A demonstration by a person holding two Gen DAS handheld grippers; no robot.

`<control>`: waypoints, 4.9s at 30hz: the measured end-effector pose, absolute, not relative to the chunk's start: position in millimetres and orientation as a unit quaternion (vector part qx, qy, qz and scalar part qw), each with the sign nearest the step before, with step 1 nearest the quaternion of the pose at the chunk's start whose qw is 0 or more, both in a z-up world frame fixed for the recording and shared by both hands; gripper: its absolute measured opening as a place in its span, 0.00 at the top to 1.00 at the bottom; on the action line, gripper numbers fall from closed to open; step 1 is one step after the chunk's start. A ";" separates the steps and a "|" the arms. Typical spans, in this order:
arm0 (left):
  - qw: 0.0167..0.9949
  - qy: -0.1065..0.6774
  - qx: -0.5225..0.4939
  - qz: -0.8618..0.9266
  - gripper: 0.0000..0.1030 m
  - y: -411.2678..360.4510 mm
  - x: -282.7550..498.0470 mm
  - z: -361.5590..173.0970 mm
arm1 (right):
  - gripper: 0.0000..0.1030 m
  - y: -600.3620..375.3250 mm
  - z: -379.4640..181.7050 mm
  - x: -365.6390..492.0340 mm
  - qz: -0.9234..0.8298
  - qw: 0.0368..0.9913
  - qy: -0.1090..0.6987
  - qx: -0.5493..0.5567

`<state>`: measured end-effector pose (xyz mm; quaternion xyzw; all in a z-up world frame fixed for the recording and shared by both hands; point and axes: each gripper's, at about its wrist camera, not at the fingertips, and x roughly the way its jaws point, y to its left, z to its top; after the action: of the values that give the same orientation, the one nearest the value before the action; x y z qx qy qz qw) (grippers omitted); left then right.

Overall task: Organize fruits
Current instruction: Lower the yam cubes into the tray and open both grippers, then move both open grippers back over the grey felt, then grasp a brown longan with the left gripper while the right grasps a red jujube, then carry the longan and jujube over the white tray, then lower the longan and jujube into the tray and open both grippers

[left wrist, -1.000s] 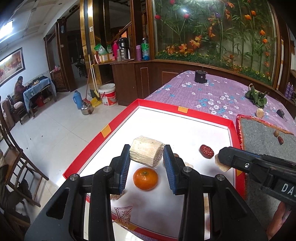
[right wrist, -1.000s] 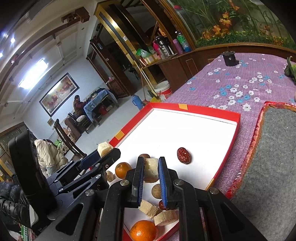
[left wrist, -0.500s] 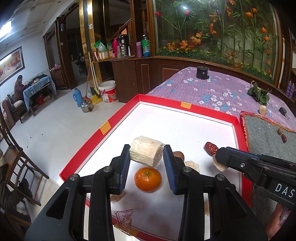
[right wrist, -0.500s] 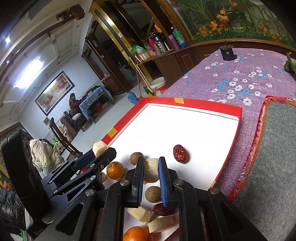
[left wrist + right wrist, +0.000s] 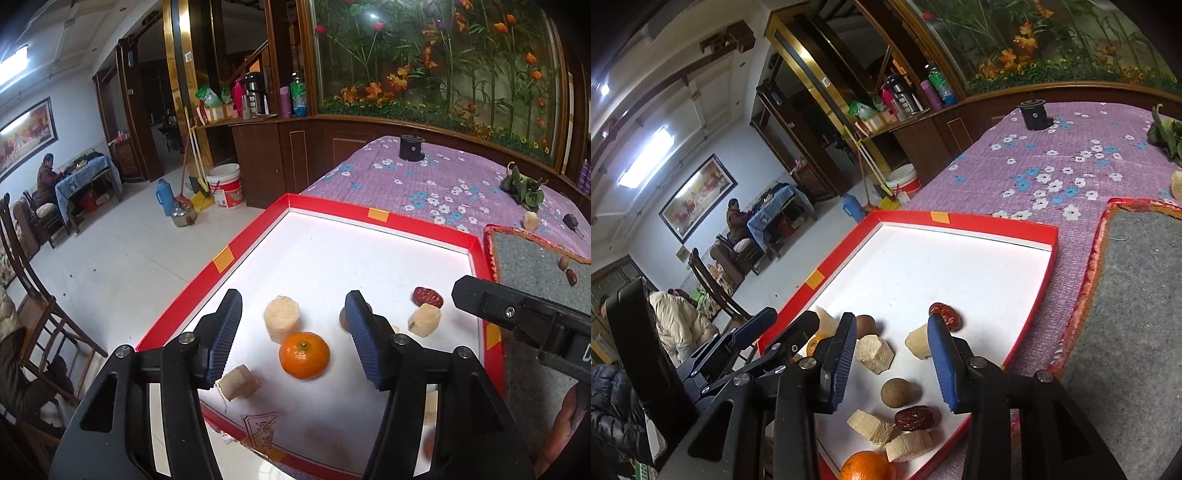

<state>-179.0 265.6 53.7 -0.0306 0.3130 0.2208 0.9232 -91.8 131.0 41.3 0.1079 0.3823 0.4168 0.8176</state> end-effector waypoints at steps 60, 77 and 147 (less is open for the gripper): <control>0.903 0.417 0.076 -0.066 0.41 -63.1 45.5 26.7 | 0.85 -238.5 9.4 44.9 0.083 0.864 0.397 0.299; 0.917 0.389 0.054 -0.074 0.79 -46.0 19.8 47.3 | 0.85 -236.6 16.0 45.8 0.093 0.878 0.370 0.289; 0.947 0.256 -0.060 0.183 0.79 240.1 -183.4 89.9 | 0.86 120.6 64.2 -127.0 0.404 0.863 0.304 0.026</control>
<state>-183.4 240.1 89.9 -0.0597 0.2562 0.1830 0.9473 -127.0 120.6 64.2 0.0256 0.3035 0.4038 0.8626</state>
